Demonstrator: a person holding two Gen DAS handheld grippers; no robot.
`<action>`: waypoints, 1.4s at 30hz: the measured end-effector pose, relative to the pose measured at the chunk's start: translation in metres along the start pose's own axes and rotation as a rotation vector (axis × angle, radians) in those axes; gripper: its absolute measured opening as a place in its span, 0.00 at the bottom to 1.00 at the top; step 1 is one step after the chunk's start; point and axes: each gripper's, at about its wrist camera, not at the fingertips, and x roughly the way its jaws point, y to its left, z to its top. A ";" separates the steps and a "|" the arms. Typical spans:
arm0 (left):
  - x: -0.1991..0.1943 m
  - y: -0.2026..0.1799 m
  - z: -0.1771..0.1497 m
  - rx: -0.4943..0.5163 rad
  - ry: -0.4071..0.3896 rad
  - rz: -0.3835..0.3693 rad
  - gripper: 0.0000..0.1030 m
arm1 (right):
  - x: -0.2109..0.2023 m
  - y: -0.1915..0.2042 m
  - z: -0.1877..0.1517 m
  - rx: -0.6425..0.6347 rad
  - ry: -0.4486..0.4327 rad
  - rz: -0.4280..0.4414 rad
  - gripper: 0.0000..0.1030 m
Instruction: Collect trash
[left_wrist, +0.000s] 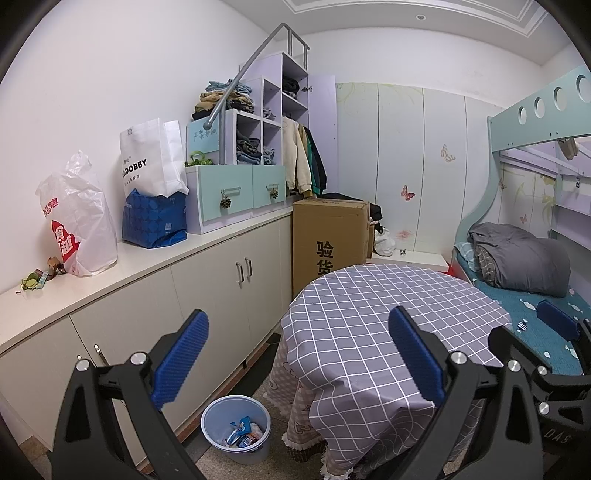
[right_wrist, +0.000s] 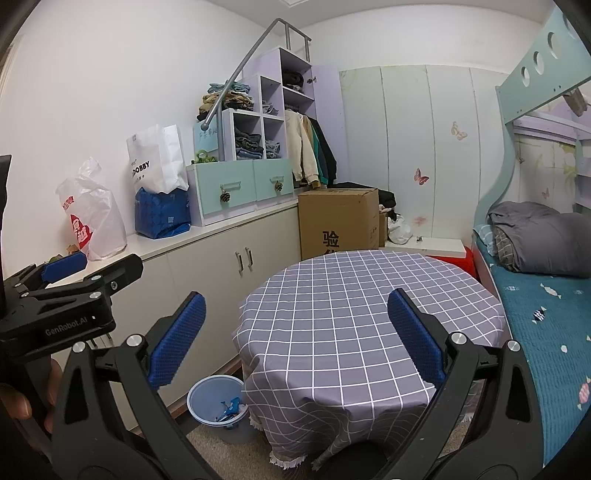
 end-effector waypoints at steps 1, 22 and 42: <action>0.000 0.000 0.000 0.000 0.000 0.000 0.93 | 0.001 0.000 -0.001 0.000 0.001 0.002 0.94; 0.002 -0.001 -0.001 0.006 0.003 -0.006 0.93 | 0.003 -0.006 -0.006 0.001 0.010 0.009 0.94; 0.002 -0.002 -0.002 0.009 0.006 -0.006 0.93 | 0.002 -0.007 -0.012 0.006 0.019 0.011 0.94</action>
